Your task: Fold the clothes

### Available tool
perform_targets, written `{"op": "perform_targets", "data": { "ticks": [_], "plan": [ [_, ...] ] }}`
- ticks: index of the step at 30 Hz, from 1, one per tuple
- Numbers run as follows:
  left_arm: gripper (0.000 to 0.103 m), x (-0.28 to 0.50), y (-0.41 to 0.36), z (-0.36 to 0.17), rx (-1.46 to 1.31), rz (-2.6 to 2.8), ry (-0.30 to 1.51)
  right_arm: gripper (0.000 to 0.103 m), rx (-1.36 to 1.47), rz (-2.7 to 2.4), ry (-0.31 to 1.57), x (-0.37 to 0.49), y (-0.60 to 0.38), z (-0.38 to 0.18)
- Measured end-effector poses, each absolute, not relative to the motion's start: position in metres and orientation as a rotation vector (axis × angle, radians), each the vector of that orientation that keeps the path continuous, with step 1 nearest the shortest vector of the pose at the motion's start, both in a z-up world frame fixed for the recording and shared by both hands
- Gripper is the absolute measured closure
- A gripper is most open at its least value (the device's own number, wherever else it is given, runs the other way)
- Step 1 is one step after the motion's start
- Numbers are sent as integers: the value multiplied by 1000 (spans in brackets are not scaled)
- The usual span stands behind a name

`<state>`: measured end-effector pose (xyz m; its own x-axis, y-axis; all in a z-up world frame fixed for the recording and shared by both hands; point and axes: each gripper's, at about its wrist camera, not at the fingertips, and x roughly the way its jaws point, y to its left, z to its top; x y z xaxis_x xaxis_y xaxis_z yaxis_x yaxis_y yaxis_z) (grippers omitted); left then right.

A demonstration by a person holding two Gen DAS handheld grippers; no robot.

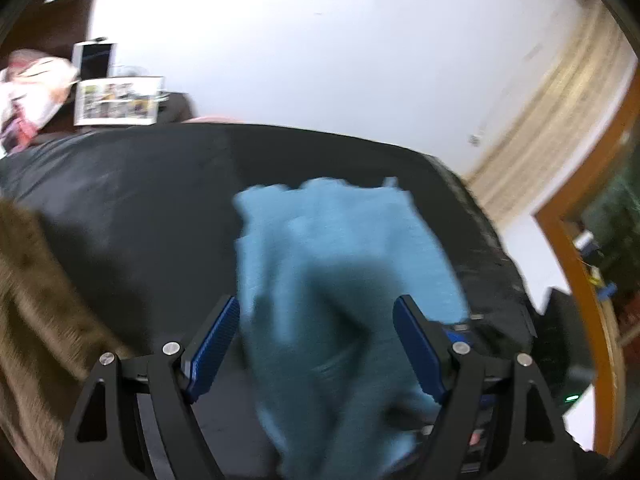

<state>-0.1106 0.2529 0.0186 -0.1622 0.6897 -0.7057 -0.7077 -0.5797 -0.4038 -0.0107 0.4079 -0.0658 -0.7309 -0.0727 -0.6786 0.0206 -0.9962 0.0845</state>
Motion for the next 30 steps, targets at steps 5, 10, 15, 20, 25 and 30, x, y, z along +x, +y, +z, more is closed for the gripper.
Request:
{"op": "perform_targets", "data": {
  "ticks": [5,10,15,20,25,30],
  "plan": [
    [20,-124,294,7,-1201,1778,50,20,1109,-2907,-132,-16,405,-67],
    [35,-149,323,-19,-1309,1782,10,20,1065,-2908,-200,-11,408,-68],
    [78,-170,328,-27,-1322,1743,-30,20,1024,-2922,-247,-7,413,-64],
    [79,-179,312,-25,-1263,1698,-80,20,917,-3035,-373,5,431,-48],
    [79,-186,301,-43,-1240,1690,-106,20,948,-3023,-382,0,432,-50],
    [76,-185,293,-47,-1185,1719,-68,20,1074,-2962,-151,-23,400,-60]
  ]
}}
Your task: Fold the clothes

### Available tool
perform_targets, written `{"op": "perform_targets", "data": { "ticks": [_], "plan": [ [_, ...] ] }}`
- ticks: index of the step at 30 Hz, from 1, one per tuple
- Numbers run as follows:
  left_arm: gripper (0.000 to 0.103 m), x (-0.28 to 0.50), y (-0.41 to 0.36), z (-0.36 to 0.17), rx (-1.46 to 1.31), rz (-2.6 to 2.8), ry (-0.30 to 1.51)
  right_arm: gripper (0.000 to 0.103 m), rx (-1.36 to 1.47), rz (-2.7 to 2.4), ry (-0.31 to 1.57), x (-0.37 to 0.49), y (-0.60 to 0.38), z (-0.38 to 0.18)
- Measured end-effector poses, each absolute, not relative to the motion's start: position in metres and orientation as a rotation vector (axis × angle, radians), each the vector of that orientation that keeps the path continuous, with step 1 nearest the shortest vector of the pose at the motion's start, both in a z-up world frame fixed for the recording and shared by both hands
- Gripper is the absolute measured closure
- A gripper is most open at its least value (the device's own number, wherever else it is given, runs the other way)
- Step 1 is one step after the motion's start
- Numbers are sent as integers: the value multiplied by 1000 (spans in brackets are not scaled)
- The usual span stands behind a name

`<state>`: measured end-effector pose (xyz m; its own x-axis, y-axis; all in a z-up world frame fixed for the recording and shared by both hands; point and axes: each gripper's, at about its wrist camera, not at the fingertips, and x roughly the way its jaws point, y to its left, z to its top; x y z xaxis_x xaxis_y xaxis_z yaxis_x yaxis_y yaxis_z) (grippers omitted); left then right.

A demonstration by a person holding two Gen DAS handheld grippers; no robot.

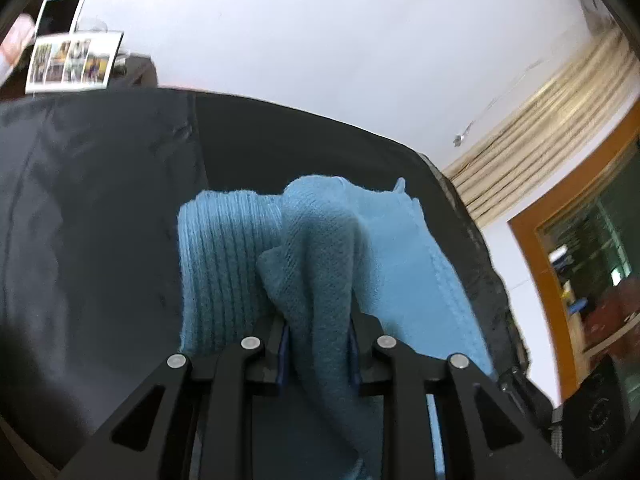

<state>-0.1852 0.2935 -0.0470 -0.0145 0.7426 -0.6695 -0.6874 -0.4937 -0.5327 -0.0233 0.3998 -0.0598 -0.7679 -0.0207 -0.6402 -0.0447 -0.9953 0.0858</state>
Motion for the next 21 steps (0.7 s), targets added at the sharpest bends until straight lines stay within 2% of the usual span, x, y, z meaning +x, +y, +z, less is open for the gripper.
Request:
{"op": "perform_targets", "data": {
  "ticks": [4,9,21],
  "plan": [
    [76,-182,292,-45,-1147,1753,-18,18,-1156,2858,16,-34,389,-70],
    [75,-177,293,-48,-1097,1781,7,16,-1167,2829,-44,-23,384,-73],
    [71,-168,301,-42,-1100,1853,65,15,-1151,2827,-41,-15,381,-72]
  ]
}}
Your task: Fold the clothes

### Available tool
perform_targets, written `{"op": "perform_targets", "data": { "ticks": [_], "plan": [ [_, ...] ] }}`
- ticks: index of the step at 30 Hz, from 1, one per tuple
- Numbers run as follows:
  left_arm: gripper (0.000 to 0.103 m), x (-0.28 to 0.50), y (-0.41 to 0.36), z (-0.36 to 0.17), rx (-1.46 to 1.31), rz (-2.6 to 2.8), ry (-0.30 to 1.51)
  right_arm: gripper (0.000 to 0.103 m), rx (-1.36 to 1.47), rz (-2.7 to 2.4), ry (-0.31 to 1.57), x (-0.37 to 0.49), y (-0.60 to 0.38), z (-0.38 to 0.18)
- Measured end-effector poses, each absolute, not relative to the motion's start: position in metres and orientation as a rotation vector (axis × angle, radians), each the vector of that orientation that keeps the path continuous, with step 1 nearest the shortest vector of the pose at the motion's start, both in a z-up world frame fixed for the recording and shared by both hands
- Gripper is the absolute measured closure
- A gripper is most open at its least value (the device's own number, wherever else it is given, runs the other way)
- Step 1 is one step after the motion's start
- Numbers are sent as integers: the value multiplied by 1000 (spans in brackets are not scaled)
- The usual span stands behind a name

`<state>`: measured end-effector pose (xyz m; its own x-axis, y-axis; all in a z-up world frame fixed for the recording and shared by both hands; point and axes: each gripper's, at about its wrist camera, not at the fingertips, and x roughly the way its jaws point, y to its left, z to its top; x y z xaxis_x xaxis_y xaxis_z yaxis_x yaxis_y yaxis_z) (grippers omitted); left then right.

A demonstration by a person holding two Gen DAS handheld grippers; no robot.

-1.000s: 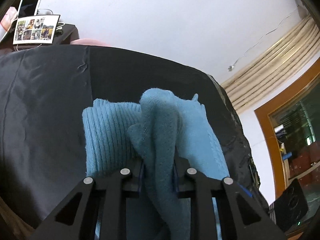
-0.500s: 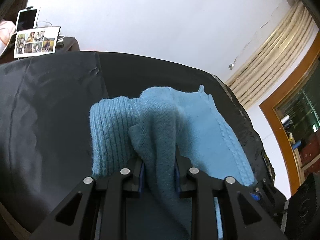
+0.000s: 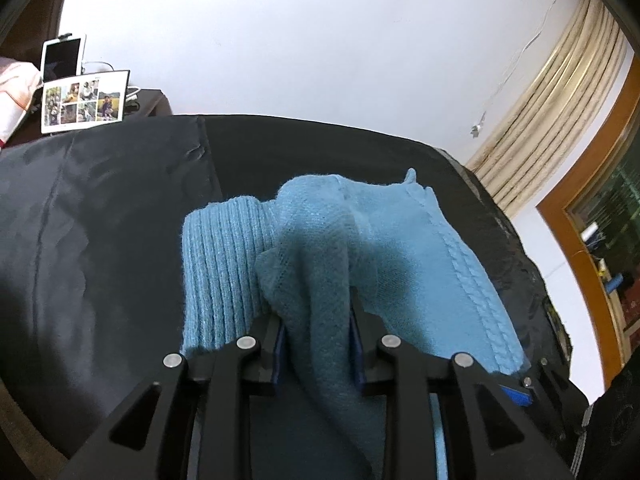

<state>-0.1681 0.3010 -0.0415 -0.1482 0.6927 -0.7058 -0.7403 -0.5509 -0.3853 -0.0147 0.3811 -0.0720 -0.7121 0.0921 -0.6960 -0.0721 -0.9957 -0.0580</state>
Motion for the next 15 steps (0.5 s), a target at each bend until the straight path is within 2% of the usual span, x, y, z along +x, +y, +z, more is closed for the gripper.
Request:
{"op": "perform_targets", "data": {
  "ticks": [2,4,6,9,12,15],
  "plan": [
    [68,-166,302,-38,-1100,1867,84,15,-1150,2829,-38,-13,381,-72],
    [60,-163,298,-34,-1108,1887,87,14,-1149,2831,-35,-12,382,-73],
    [47,-159,291,-29,-1112,1913,85,14,-1148,2833,-31,-11,382,-73],
    [35,-146,276,-18,-1087,1985,138,14,-1146,2836,-24,-9,383,-74],
    [26,-130,261,-12,-1067,2021,168,14,-1144,2838,-21,-6,383,-74],
    [23,-116,252,-12,-1071,2018,169,14,-1143,2839,-20,-4,383,-74]
  ]
}}
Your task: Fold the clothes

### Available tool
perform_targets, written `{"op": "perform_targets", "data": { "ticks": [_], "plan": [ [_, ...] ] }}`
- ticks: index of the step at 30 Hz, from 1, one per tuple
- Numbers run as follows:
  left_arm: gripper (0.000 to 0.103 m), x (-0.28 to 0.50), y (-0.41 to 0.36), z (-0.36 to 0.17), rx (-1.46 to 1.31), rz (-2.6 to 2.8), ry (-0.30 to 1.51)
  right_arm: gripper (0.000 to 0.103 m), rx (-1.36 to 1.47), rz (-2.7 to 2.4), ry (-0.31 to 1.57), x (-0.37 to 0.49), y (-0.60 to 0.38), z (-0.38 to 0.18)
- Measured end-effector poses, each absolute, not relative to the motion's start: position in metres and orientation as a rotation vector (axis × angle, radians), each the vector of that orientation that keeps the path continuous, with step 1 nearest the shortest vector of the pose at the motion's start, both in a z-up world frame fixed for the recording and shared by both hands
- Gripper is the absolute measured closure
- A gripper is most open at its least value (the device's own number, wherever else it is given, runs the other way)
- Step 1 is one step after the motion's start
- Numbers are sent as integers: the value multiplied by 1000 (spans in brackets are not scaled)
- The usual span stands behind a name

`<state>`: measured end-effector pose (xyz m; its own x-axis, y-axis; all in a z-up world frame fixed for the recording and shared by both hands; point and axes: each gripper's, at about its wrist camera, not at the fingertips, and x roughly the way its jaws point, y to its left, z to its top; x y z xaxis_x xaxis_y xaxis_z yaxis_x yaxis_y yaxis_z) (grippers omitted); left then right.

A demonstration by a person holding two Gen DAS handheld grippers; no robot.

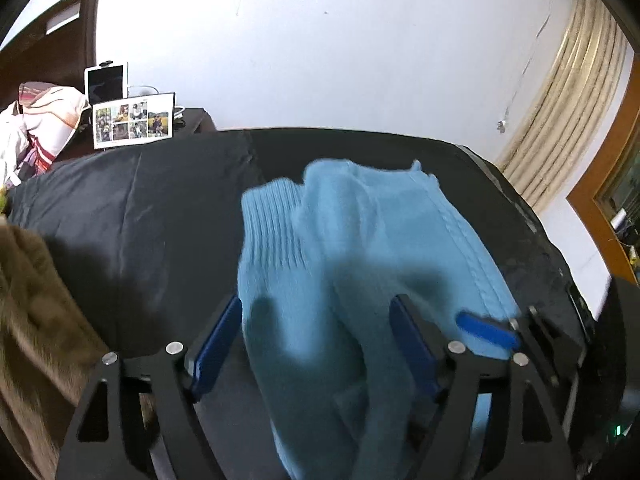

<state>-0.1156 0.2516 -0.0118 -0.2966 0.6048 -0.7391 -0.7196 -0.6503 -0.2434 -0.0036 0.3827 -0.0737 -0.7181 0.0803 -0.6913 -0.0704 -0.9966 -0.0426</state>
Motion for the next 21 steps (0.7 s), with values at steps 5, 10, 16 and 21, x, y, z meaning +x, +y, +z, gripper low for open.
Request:
{"op": "perform_targets", "data": {
  "ticks": [5,10,16,21],
  "plan": [
    [23,-107,256,-24,-1100,2032,204,14,-1143,2840,-17,-9,382,-74],
    [19,-114,257,-40,-1134,2051,197,14,-1163,2863,-63,-13,384,-74],
    [11,-122,249,-49,-1161,2031,136,14,-1176,2946,79,0,410,-59],
    [6,-129,247,-54,-1206,2002,85,14,-1087,2927,284,16,452,-48]
  ]
}}
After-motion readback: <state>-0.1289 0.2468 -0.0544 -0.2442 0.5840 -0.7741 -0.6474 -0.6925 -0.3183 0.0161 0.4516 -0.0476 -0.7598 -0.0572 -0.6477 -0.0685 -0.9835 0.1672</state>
